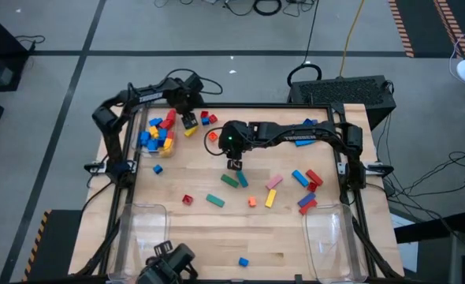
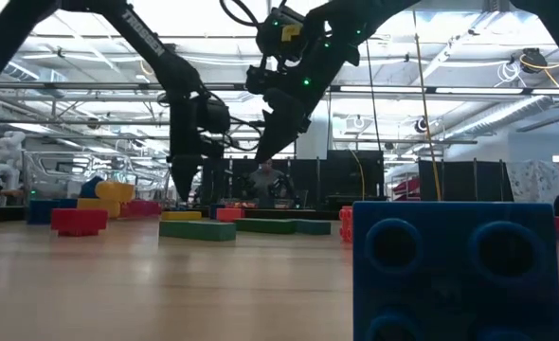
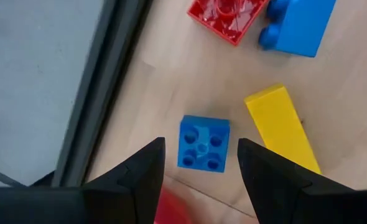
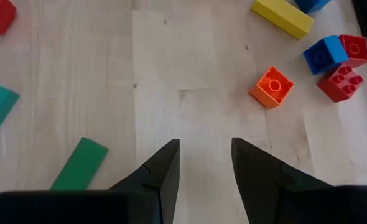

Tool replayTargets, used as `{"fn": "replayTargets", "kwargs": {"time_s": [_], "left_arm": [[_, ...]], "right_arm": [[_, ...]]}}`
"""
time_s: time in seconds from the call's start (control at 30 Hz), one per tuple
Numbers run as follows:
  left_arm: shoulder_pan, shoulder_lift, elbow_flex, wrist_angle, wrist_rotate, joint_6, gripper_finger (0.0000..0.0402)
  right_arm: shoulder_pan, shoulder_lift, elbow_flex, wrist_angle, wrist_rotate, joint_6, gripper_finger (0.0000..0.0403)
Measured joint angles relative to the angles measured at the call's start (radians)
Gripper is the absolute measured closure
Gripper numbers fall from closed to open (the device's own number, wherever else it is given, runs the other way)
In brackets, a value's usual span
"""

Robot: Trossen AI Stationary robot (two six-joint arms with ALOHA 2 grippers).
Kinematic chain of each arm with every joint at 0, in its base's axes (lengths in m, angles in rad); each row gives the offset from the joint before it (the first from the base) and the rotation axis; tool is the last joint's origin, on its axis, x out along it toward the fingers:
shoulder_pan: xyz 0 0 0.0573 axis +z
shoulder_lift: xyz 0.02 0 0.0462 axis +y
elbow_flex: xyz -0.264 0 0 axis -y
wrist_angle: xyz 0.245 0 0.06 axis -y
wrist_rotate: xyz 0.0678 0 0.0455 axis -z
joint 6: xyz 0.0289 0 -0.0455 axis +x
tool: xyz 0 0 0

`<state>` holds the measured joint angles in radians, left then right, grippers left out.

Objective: Sort blocks by size
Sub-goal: Put the blue four stud game piece into the bottom left transparent bin

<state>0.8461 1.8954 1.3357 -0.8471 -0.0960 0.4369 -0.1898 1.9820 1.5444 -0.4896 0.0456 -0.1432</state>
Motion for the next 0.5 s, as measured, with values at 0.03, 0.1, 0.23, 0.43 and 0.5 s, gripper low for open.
{"fn": "replayTargets", "kwargs": {"time_s": [0.03,0.1,0.23,0.43,0.5], "left_arm": [[-0.003,0.006,0.001,0.000,-0.019,0.009,0.0198],[-0.007,0.013,0.001,0.002,-0.051,0.032,0.0198],[-0.017,0.016,0.001,-0.008,-0.076,0.084,0.0198],[-0.063,0.016,0.001,-0.003,-0.159,0.186,0.0198],[-0.083,0.016,0.001,0.008,-0.161,0.206,0.0198]], "right_arm": [[0.000,0.000,0.000,0.000,0.000,0.000,0.0273],[0.000,0.000,0.000,0.000,0.000,0.000,0.0273],[0.000,0.000,0.000,0.000,0.000,0.000,0.0273],[0.000,0.000,0.000,0.001,0.000,-0.004,0.0273],[0.000,0.000,0.000,0.002,0.000,-0.007,0.0273]]}}
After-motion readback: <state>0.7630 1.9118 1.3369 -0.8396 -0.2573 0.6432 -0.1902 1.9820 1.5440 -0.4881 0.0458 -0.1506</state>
